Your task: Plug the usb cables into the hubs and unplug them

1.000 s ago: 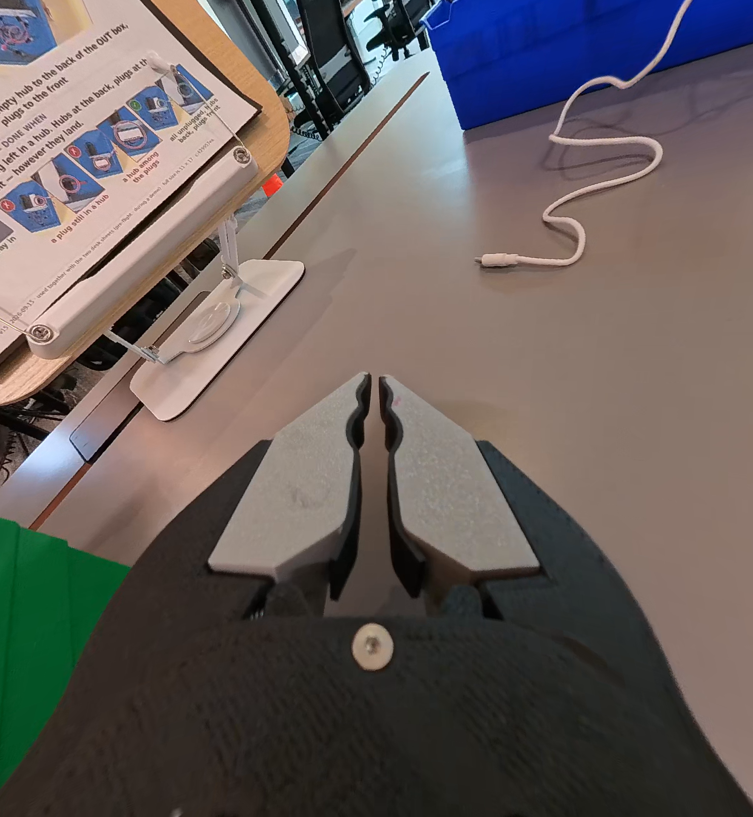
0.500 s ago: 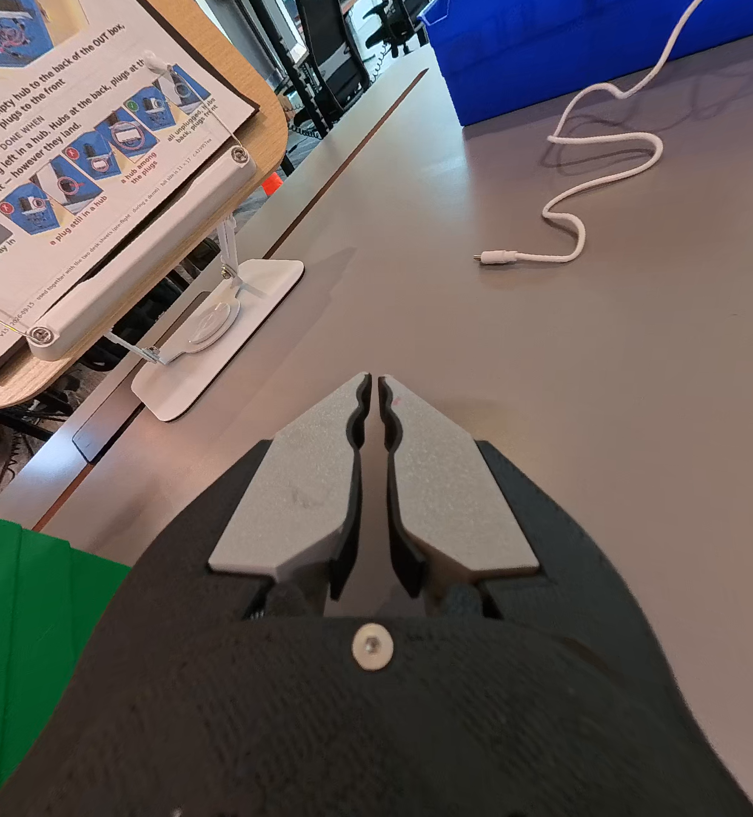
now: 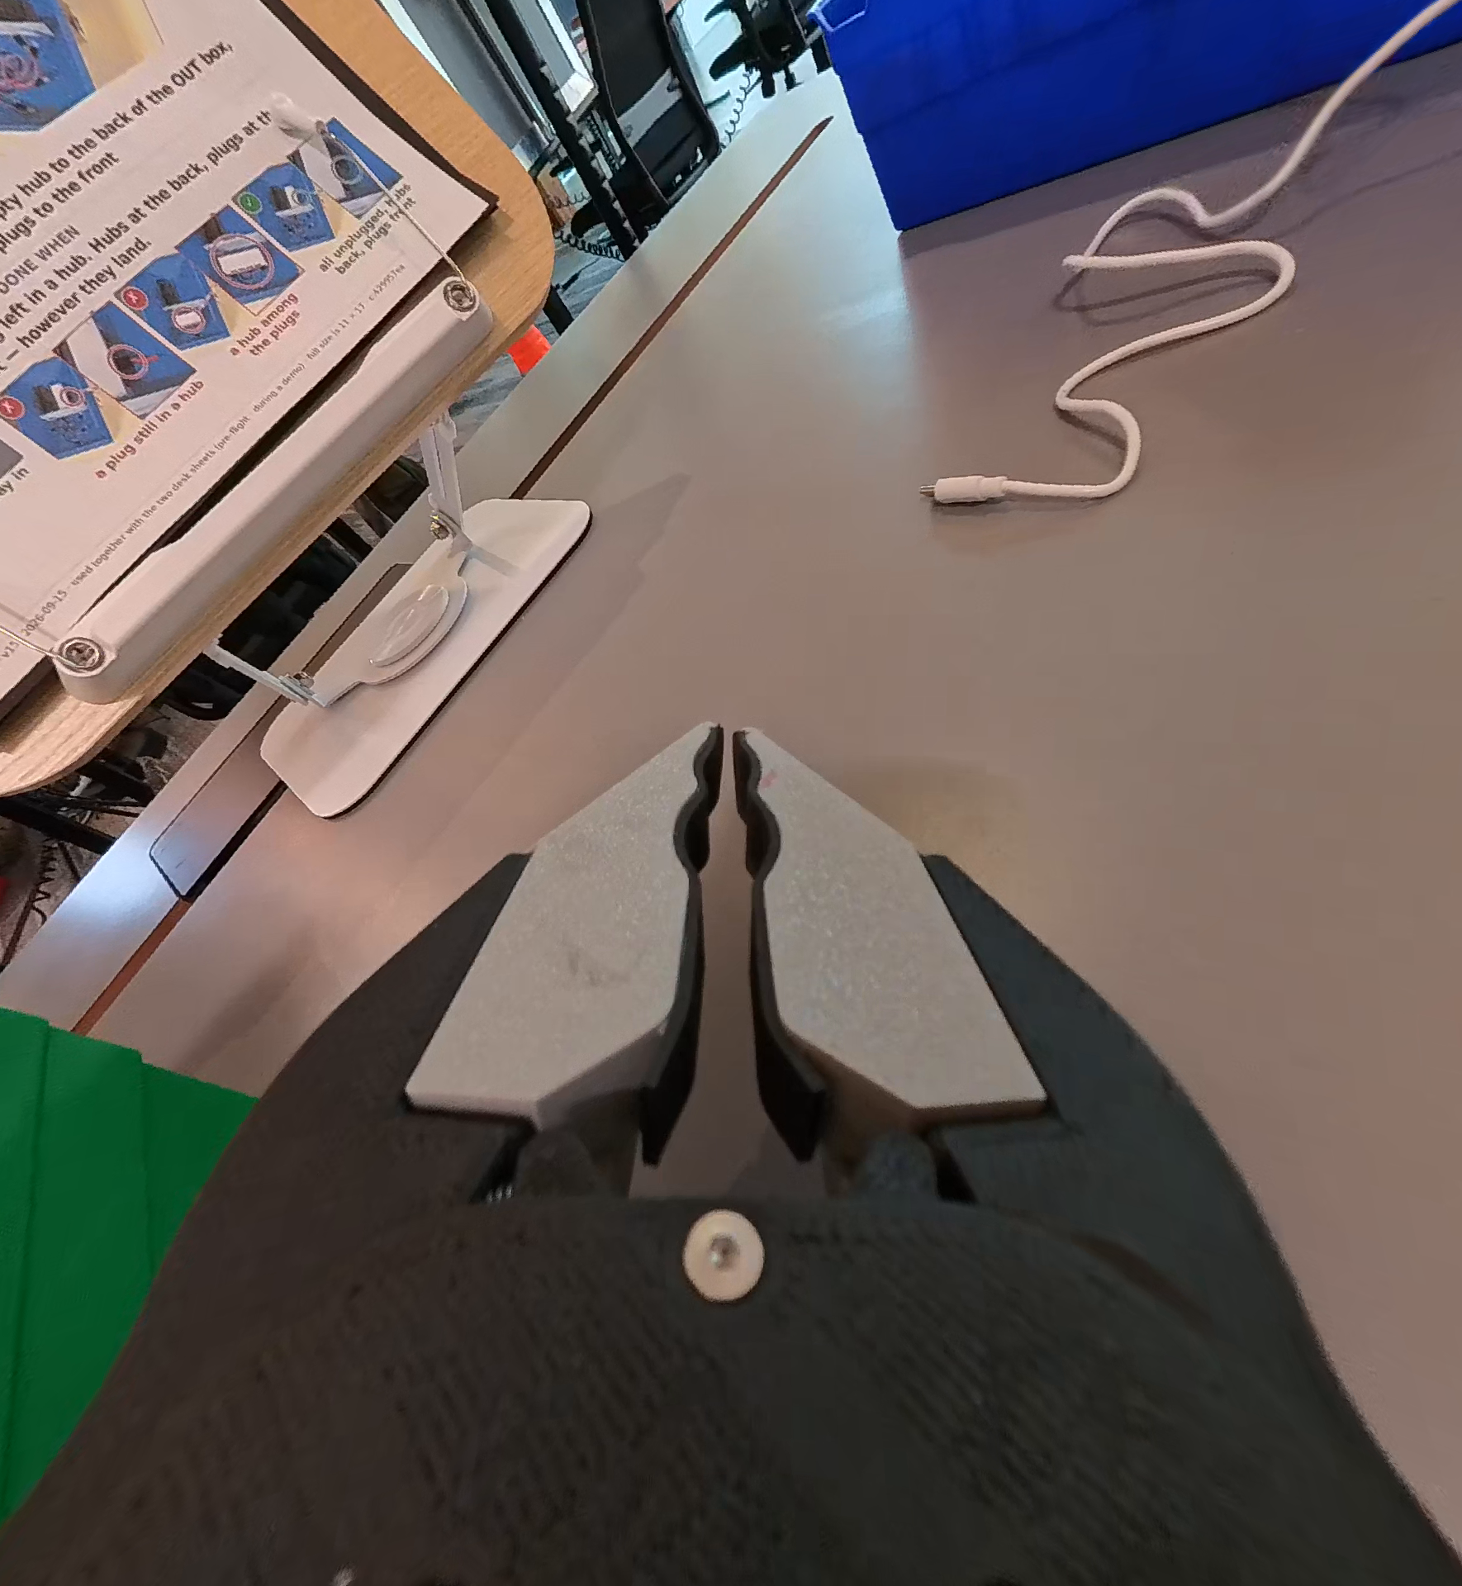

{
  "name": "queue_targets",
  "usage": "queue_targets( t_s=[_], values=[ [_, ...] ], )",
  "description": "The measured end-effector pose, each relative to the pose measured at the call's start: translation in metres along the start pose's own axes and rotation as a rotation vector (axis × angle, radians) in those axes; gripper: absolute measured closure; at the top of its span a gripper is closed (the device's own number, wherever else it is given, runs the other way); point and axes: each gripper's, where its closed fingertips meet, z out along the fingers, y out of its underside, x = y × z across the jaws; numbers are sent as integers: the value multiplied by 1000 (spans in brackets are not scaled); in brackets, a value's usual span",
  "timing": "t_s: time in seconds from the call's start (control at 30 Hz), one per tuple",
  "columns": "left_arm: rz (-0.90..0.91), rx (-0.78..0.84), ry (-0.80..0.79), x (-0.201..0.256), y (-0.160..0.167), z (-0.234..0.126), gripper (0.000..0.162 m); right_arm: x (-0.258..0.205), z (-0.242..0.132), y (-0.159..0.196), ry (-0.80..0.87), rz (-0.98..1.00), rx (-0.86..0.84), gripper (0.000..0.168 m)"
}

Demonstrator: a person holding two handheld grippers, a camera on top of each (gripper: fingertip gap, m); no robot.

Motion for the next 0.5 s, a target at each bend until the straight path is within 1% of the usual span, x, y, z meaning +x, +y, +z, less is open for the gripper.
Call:
queue_targets(
  t_s=[0.27, 0.33, 0.43, 0.5],
  values=[
    [7, -7, 0, 1, 1, 1, 162, -6, 29, 36, -51, 41, -110, 160],
    [12, -10, -1, 1, 1, 1, 162, -9, 36, 44, -74, 87, -138, 159],
    [19, -14, -1, 2, 2, 1, 162, -19, 46, 54, -142, 179, -195, 153],
    [20, -13, -3, 2, 2, 1, 162, -24, 54, 64, -164, 204, -256, 149]
  ],
)
